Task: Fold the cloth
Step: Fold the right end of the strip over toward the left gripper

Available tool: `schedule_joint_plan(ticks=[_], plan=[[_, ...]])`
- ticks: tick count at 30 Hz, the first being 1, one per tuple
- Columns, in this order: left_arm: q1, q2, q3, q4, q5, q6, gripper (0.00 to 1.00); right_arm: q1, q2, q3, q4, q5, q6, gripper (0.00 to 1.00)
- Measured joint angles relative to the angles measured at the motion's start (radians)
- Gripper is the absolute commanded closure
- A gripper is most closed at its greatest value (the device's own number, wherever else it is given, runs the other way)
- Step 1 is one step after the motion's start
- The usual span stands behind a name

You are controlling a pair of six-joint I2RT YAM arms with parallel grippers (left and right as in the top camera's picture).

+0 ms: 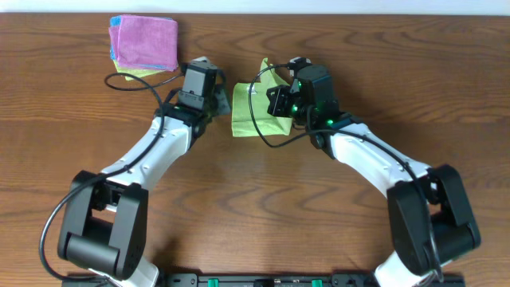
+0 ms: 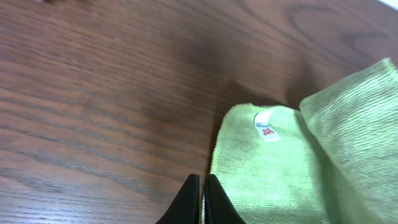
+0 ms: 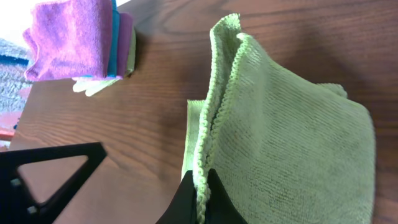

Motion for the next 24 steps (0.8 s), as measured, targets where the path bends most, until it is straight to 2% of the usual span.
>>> schedule_joint_plan(ticks=[10,22,23,24], plan=[[0.030,-0.015,0.000,-0.013,-0.005,0.006,0.94,0.063,0.138,0.091,0.010,0.002,0.021,0.99],[0.067,-0.016,0.000,-0.022,-0.011,0.006,0.94,0.132,0.195,0.142,-0.047,0.002,0.021,0.99],[0.072,-0.016,0.000,-0.022,-0.011,0.006,0.94,0.135,0.195,0.143,-0.051,0.002,0.021,0.89],[0.074,-0.016,0.000,-0.022,-0.011,0.006,0.94,0.136,0.195,0.143,-0.057,0.002,0.026,0.76]])
